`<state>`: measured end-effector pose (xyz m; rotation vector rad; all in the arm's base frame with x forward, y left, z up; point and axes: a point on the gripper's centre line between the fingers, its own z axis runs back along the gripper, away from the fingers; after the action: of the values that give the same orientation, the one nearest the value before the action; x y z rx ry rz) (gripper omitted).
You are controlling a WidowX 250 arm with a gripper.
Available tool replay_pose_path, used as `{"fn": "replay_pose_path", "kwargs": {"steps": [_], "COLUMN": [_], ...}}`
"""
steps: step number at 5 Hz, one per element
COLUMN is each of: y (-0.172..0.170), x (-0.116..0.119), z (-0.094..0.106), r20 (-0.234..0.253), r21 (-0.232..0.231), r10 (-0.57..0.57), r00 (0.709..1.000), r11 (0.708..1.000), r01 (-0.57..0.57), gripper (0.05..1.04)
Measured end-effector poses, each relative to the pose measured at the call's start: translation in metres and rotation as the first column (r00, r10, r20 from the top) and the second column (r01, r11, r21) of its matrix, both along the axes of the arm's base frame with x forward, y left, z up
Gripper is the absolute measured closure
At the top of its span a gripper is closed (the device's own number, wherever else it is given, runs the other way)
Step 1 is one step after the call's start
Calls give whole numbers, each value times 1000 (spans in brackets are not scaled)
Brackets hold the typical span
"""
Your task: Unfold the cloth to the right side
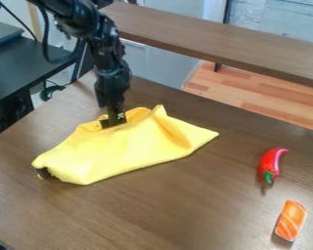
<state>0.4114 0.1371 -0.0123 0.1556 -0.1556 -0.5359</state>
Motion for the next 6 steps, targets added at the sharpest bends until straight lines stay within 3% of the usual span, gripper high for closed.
{"fn": "replay_pose_path", "kwargs": {"steps": [1, 2, 3, 4, 5, 6], "y": [3, 3, 4, 3, 1, 1], "x": [3, 3, 3, 0, 1, 1], "z": [-1, -5, -7, -14, -14, -14], "r20": [0, -15, -24, -47, -43, -43], "r21": [12, 16, 19, 7, -2, -9], "r10": [3, 5, 3, -3, -9, -11], "r00": [1000, 1000, 1000, 999, 999, 999], "r11": [1000, 1000, 1000, 1000, 1000, 1000], "r01": [-3, -5, -2, 3, 8, 11], "gripper": [288, 327, 632, 862, 1000, 1034]}}
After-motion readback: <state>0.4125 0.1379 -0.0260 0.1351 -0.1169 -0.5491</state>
